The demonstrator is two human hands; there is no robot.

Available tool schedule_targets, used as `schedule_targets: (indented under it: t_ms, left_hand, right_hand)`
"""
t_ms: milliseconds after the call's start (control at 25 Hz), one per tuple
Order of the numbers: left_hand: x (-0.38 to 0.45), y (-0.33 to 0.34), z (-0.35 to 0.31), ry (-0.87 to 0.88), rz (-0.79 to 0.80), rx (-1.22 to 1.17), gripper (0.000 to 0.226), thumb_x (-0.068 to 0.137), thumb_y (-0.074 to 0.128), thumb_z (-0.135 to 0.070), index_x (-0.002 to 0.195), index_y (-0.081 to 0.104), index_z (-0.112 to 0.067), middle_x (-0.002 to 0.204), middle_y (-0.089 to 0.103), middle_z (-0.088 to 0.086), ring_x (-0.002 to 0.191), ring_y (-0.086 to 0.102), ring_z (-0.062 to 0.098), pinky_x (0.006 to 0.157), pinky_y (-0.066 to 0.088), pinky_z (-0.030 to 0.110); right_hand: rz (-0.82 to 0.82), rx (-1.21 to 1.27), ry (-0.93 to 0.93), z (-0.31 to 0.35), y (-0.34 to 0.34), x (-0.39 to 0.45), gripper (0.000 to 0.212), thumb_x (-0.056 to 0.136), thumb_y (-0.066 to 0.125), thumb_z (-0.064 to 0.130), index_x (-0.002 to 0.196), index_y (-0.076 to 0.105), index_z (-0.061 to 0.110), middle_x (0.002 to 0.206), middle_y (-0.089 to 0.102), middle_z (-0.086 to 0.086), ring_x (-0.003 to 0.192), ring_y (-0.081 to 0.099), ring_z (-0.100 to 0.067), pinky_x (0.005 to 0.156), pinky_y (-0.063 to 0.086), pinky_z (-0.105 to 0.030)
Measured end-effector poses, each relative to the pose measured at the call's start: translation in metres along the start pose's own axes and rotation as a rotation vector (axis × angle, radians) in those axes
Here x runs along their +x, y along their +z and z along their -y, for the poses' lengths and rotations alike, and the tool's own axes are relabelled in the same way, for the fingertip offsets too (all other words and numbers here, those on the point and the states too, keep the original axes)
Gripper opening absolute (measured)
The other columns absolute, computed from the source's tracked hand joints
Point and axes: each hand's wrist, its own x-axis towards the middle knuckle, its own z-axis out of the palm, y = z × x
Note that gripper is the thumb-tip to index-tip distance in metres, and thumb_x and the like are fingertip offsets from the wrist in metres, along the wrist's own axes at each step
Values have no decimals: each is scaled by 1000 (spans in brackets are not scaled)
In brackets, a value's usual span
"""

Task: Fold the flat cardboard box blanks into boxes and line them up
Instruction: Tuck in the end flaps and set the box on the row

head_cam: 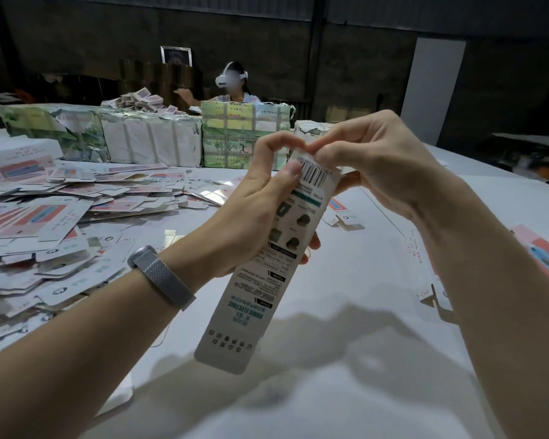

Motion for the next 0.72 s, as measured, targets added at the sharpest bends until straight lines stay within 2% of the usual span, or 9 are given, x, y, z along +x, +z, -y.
schedule_targets:
  t_ms: [200,360,440,560,640,720]
  left_hand:
    - [0,0,-1,24,-3,-31,8,107,36,-36,112,40,-42,93,72,7,66,71,40,52,58,47]
    - [-1,1,1,-2,-12,-1,7,107,37,-34,110,38,-40,95,69,15,67,70,42,53,58,50]
    - [0,1,-2,25,-30,-11,7,107,36,-35,106,40,-40,95,69,14,66,71,40,53,58,48]
    - [1,-3,-6,79,-129,-53,7,109,33,-34,107,39,-36,91,70,9,66,70,37,54,58,46]
    - [2,-3,-7,97,-205,-64,6,110,31,-33,109,37,-32,91,70,11,64,70,35,53,58,44]
    - [3,-1,-9,112,-248,-59,5,110,31,-33,110,35,-30,101,71,11,65,71,33,53,59,43]
  right_hand:
    - [24,-28,-53,6,0,-2,34,94,59,3,73,77,23,82,72,-3,88,71,-29,66,61,-39]
    - [25,-116,-37,6,1,-1,36,90,58,-2,70,76,22,77,72,-4,83,72,-26,65,61,-38]
    - [11,-55,-45,5,3,0,37,91,55,0,72,77,22,75,71,1,82,71,-21,70,62,-39]
    - [39,119,2,0,14,2,29,89,51,9,99,77,18,90,74,1,95,67,-19,83,60,-42]
    - [39,112,22,-1,23,3,32,89,53,9,114,71,17,102,74,0,101,67,-18,86,58,-39]
    - [0,89,15,0,33,3,32,95,55,6,124,64,16,105,73,0,98,69,-14,84,58,-32]
